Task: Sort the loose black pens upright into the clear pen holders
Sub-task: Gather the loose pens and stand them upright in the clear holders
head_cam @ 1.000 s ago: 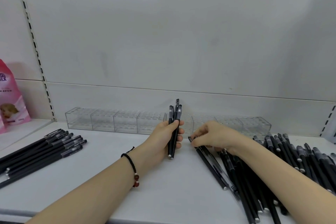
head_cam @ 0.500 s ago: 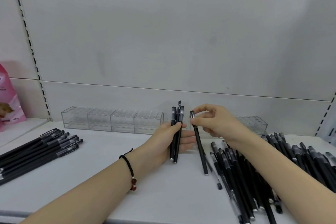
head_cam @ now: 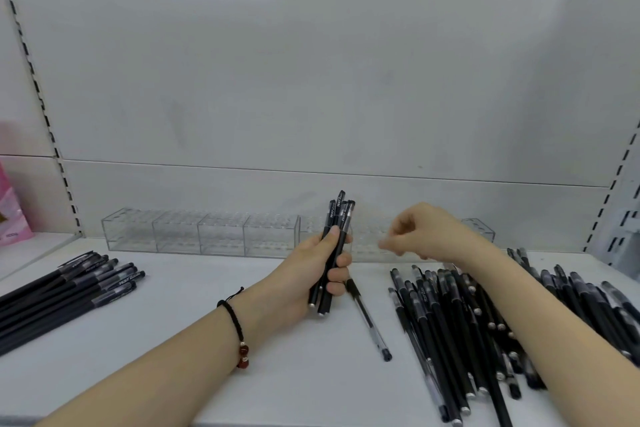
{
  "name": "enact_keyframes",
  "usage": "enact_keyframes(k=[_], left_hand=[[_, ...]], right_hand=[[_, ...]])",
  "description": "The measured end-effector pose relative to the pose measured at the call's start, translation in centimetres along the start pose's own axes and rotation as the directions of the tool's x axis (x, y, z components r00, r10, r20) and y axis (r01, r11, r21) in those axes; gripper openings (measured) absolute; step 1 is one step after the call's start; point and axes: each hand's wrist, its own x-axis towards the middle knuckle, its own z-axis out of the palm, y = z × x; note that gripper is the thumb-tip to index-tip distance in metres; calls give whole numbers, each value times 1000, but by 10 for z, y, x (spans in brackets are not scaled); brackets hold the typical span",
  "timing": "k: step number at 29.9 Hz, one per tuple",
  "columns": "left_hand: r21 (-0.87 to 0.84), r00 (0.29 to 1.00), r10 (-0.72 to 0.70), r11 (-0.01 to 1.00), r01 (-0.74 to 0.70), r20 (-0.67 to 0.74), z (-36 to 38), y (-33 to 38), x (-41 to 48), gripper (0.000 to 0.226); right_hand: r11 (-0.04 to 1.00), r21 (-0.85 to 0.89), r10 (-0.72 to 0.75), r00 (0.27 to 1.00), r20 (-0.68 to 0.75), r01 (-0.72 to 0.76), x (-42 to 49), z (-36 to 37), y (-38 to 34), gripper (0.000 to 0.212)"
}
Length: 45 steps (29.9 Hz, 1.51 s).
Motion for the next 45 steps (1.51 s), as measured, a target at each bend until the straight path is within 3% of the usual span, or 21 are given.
enact_keyframes(k=[2, 4, 11, 13, 17, 22, 27, 31, 36, 40, 42, 45], left_hand=[[-15, 1000, 20, 1000, -20, -18, -1, 1, 1, 24], [-17, 999, 39, 999, -40, -27, -1, 2, 2, 23], [70, 997, 69, 995, -71, 24, -2, -1, -1, 14], [99, 998, 49, 994, -52, 31, -1, -2, -2, 15], [154, 999, 45, 987, -49, 26, 0, -1, -5, 18], [142, 999, 7, 990, -12, 38, 3, 1, -9, 18], [90, 989, -54, 995, 42, 137, 8, 1, -13, 19], [121, 984, -85, 990, 67, 155, 12, -3, -13, 21], [38, 990, -72, 997, 68, 125, 8, -6, -4, 26], [118, 995, -15, 993, 3, 101, 5, -5, -2, 26], [132, 996, 27, 991, -38, 81, 5, -4, -3, 24], [146, 997, 69, 986, -75, 46, 10, -4, -2, 18]], right_hand=[[973, -222, 85, 995, 57, -70, 1, 1, 9, 26], [937, -330, 143, 988, 65, -114, 3, 7, 13, 32], [947, -295, 152, 986, 74, -124, 5, 17, 9, 36], [977, -178, 139, 984, 114, -118, 4, 17, 4, 32], [965, 221, 112, 985, 135, -140, 2, 10, -2, 19], [784, 614, 71, 995, 66, -97, 3, 3, -4, 14], [614, 789, 54, 997, -49, 5, 5, 5, -8, 9], [676, 734, 42, 991, -125, 64, 5, 12, -13, 10], [785, 618, -13, 998, -67, 52, 2, 1, -9, 23], [976, 215, -34, 998, 56, 21, 0, -14, 7, 25], [1000, 13, 10, 991, 132, -11, -2, -19, 15, 26], [987, -158, 76, 969, 237, -39, -5, -24, 19, 30]])
